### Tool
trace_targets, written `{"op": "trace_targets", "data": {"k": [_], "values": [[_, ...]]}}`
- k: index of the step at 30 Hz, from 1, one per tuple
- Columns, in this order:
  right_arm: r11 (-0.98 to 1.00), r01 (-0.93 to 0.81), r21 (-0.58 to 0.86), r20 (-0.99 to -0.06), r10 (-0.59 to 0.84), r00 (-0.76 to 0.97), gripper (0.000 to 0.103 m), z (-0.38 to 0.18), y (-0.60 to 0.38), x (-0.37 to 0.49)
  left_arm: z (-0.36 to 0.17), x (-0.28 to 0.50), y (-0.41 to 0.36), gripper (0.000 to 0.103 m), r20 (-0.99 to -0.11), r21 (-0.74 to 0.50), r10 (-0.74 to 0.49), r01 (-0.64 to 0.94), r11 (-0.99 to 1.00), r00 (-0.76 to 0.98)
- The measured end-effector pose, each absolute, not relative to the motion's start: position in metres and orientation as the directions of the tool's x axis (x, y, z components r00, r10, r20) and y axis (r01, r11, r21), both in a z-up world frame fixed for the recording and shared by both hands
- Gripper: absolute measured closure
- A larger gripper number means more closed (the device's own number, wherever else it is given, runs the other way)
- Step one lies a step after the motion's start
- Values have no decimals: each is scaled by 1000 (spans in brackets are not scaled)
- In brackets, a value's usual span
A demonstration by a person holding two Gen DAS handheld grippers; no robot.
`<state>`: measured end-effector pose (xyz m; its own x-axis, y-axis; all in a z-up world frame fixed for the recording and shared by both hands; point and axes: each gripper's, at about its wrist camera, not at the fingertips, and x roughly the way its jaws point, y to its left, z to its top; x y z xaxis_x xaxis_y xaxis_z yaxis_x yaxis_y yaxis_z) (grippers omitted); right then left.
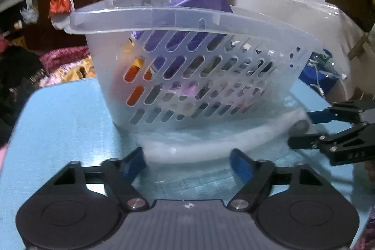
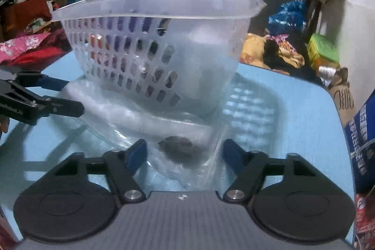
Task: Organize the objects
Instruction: 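Pinch the clear plastic bag with both grippers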
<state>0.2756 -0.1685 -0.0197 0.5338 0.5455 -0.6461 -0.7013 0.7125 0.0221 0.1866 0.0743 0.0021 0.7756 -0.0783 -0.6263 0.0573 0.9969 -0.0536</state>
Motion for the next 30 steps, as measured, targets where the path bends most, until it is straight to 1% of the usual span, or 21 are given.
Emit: {"op": "trace_targets", "data": {"k": [1, 2, 3, 4, 5, 6, 8, 11, 14, 19, 24, 30], "values": [[709, -704, 25, -645, 550, 531, 42, -19, -170, 275, 2, 184, 74, 42, -621, -40, -65, 51, 998, 781], [708, -705, 26, -644, 552, 530, 49, -18, -172, 274, 3, 183, 75, 49, -618, -48, -69, 50, 998, 783], [707, -707, 26, -645, 552, 528, 53, -18, -174, 273, 3, 180, 77, 53, -613, -72, -84, 50, 996, 785], [707, -707, 31, -645, 554, 526, 61, -17, -175, 272, 4, 178, 79, 61, -609, -88, -96, 53, 995, 787], [707, -706, 30, -645, 553, 527, 67, -16, -176, 270, 4, 175, 79, 63, -603, -89, -101, 60, 994, 791], [708, -706, 24, -645, 551, 530, 69, -16, -176, 269, 3, 174, 79, 66, -600, -85, -100, 61, 995, 794], [700, -713, 27, -640, 560, 526, 77, -17, -178, 267, 4, 169, 79, 73, -587, -75, -93, 60, 995, 804], [694, -720, 24, -627, 571, 530, 85, -15, -179, 261, 8, 159, 78, 78, -560, -79, -102, 69, 994, 822], [687, -726, 24, -602, 590, 538, 87, -12, -183, 253, 12, 150, 76, 82, -536, -77, -107, 77, 994, 837], [674, -738, 12, -558, 618, 555, 88, -5, -188, 238, 16, 136, 76, 85, -492, -95, -116, 80, 992, 863], [660, -751, 12, -496, 657, 568, 89, 13, -195, 220, 35, 109, 79, 86, -400, -126, -128, 84, 989, 908], [640, -767, -48, -368, 702, 609, 89, 64, -202, 185, 100, 71, 71, 86, -237, -72, -116, 101, 992, 965]]}}
